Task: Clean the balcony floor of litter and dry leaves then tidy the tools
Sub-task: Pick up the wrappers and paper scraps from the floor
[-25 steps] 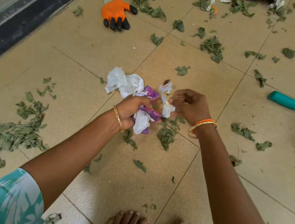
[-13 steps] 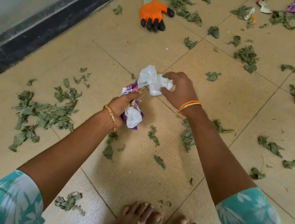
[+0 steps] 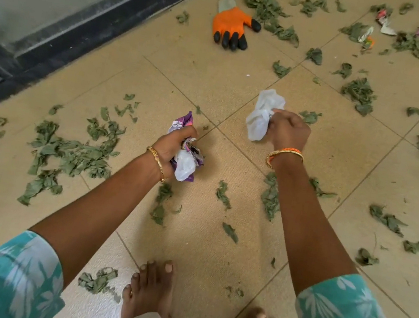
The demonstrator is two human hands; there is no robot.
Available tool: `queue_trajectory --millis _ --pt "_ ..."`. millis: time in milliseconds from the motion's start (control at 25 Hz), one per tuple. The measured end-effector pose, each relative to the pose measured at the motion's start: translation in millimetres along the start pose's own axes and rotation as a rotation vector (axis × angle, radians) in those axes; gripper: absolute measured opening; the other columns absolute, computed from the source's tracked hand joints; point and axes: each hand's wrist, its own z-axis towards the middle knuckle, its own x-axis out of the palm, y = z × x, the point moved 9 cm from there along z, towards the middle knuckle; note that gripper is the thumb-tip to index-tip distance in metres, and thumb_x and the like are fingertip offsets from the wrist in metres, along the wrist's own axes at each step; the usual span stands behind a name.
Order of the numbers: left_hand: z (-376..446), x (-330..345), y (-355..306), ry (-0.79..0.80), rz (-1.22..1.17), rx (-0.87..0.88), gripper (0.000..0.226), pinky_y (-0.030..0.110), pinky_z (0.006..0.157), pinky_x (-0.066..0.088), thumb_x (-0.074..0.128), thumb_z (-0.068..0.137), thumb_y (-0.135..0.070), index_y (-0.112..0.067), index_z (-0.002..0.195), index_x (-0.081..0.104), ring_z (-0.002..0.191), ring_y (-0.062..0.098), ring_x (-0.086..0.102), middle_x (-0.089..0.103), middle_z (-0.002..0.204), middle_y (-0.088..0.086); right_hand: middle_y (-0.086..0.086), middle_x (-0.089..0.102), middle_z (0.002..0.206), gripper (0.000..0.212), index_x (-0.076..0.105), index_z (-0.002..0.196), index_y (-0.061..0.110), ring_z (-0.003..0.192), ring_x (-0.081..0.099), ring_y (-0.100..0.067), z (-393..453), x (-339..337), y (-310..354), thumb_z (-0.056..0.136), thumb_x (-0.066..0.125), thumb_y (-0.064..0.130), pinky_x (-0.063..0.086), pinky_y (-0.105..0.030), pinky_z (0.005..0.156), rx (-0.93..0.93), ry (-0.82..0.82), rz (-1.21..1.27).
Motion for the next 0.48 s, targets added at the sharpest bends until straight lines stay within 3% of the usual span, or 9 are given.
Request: queue_trajectory --millis 120,200,360,480 --pt "4.8 36.9 -7.3 0.094 -0.01 -0.002 0.03 0.033 0.069 0.05 0.06 0.086 -0.015 -0.016 0.058 0.051 0.052 0.017 0.055 0.051 0.057 0.002 -0.01 0.065 0.066 0.026 0.057 0.066 0.0 0.063 0.062 -0.021 -5.8 1.7 -9.1 0.079 0.039 -0.013 0.056 -0.03 0.062 0.331 0.083 0.34" --pt "9.9 63.4 -17.0 0.177 -0.004 0.002 0.028 0.031 0.068 0.053 0.057 0.089 -0.014 -0.015 0.062 0.056 0.056 0.018 0.061 0.06 0.059 0.003 -0.012 0.063 0.076 0.026 0.055 0.067 0.001 0.068 0.061 -0.024 -5.3 8.9 -11.6 0.08 0.036 -0.011 0.056 -0.032 0.068 0.403 0.14 0.35" --pt "33.8 113.6 -38.0 0.327 -0.034 0.019 0.03 0.032 0.074 0.056 0.053 0.092 -0.012 -0.011 0.066 0.068 0.069 0.021 0.068 0.07 0.072 0.008 -0.013 0.06 0.073 0.014 0.061 0.074 0.003 0.061 0.056 -0.018 10.9 25.8 -5.1 0.085 0.056 -0.003 0.056 -0.027 0.057 0.308 0.327 -0.05" --pt "60.9 149.5 -47.2 0.36 0.002 0.012 0.016 0.032 0.073 0.056 0.054 0.092 -0.013 -0.002 0.092 0.065 0.071 0.023 0.068 0.071 0.078 0.012 -0.01 0.056 0.065 0.01 0.066 0.078 -0.001 0.055 0.05 -0.017 39.2 32.1 6.5 0.084 0.059 0.001 0.048 -0.028 0.057 0.121 0.431 -0.441"
